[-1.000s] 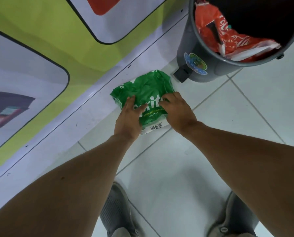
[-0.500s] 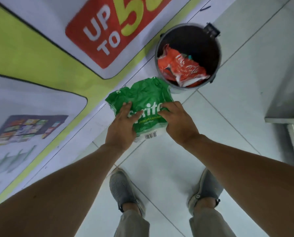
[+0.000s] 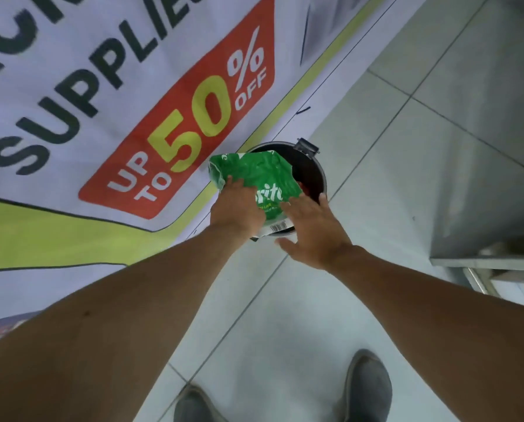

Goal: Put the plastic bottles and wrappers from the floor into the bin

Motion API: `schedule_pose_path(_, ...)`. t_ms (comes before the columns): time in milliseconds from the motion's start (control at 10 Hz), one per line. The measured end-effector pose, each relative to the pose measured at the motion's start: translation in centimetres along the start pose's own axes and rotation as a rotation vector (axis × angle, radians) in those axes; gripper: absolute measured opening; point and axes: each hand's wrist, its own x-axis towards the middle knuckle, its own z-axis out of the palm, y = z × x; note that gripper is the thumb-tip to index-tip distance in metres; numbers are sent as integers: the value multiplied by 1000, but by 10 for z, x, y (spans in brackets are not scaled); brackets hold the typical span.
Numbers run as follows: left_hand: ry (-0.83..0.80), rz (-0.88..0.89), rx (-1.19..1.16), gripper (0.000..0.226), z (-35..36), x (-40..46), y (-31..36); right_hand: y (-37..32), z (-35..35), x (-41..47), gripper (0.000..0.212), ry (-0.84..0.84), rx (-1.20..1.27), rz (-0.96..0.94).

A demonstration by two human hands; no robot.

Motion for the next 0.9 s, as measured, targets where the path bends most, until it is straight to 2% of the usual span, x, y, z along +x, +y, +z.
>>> schedule_pose_path(100,38,-42,-73,43,-1,14,16,2,18,7,97,-103,-62,-7)
schedule_pose_path(200,73,-25,-154,49,3,22,19,3,31,23,97,-80,-8,29)
schedule_pose_path(300,68,-45,-253,54,12,33,13,5,42,44,72,-87,-11,54)
schedule_pose_path(400,0,-11,-306,60,21,43,5,10,43,67,46,-238,-1,113)
schedule_pose_path(500,-44,23,-308,65,32,45,-3,10,42,84,41,-387,-31,198)
schedule_pose_path(600,60,89,-226,63,34,32,-10,5,38,89,34,-412,-52,228)
schedule_pose_path(700,201,102,-132,57,22,4,-9,1,25,73,38,-377,21,211)
schedule_pose_path(800,275,141,-67,55,1,-28,-10,2,-4,45,71,-237,54,127)
schedule_pose_path(900,288,159,122,60,-43,-65,-3,-9,-66,5,87,-52,-65,66)
